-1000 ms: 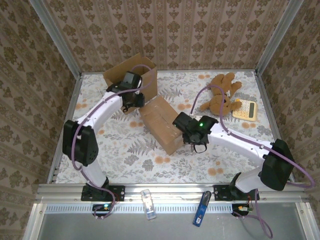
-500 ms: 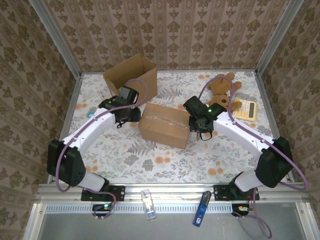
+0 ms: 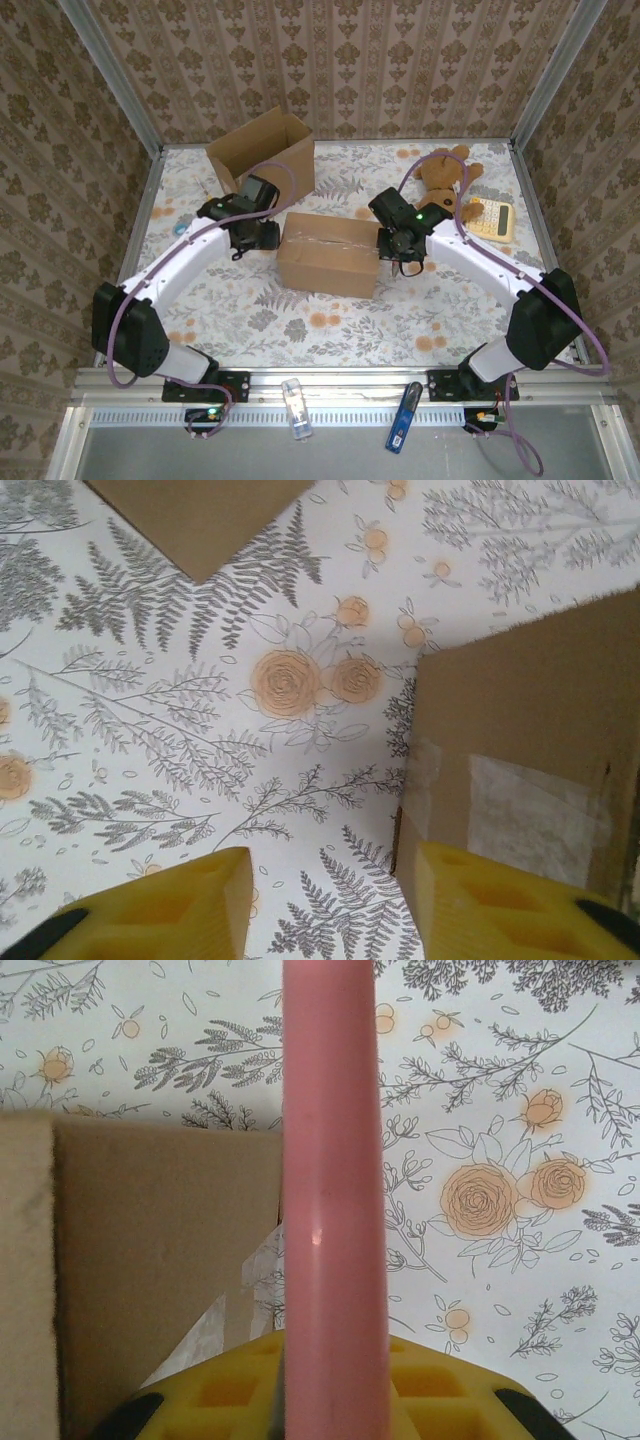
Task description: Unpack the express box
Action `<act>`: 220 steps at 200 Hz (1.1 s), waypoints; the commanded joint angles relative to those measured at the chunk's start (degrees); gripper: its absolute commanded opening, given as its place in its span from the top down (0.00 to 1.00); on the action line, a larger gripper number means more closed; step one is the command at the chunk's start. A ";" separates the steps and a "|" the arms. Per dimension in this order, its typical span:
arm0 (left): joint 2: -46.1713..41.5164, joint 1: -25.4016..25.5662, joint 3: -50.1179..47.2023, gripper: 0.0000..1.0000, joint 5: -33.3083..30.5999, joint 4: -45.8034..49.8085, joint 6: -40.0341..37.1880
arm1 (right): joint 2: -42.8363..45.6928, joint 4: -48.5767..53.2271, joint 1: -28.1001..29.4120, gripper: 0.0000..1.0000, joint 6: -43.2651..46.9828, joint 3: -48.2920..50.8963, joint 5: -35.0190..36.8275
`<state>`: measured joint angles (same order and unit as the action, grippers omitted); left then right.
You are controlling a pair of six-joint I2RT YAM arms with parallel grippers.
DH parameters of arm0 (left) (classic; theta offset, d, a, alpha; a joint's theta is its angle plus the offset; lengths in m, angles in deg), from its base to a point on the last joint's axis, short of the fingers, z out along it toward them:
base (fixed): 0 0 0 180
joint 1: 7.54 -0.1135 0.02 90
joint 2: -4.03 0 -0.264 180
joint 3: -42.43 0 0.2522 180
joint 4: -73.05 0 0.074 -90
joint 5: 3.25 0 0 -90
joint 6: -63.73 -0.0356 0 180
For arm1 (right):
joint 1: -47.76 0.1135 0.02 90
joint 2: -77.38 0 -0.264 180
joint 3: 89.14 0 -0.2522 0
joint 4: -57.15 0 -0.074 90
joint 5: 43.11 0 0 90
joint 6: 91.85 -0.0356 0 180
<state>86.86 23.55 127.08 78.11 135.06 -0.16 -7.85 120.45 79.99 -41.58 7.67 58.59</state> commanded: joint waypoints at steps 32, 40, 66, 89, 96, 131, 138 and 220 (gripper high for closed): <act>-5.17 -1.61 7.59 0.41 -4.99 5.61 1.59 | 13.37 5.46 -3.41 1.00 6.79 0.89 2.37; -7.17 -1.07 8.03 0.41 -4.15 4.77 0.66 | 15.85 4.58 -3.65 1.00 9.76 1.20 -0.94; -13.81 2.56 7.88 0.41 3.04 -1.21 -5.11 | 22.74 0.67 -4.19 1.00 18.65 1.82 -17.69; -17.69 4.17 4.20 0.40 19.41 -13.66 -7.41 | 27.29 -6.15 -4.14 1.00 21.81 3.54 -36.09; -18.38 4.83 2.64 0.39 24.35 -18.03 -6.79 | 28.30 -9.00 -4.18 1.00 21.46 4.39 -40.30; -17.71 9.98 -1.85 0.36 35.93 -35.45 -4.25 | 30.39 -18.45 -4.10 1.00 18.56 7.32 -50.31; -17.04 10.80 -2.11 0.36 36.93 -37.53 -3.83 | 30.56 -20.24 -4.10 1.00 17.97 7.63 -50.92; -11.44 13.98 -7.06 0.32 43.49 -57.94 3.82 | 29.38 -29.22 -3.58 1.00 12.87 10.10 -54.68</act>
<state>75.23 36.97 121.55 117.21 87.94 -0.25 21.88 95.64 76.03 -26.98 17.20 6.68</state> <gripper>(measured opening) 0.678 0.203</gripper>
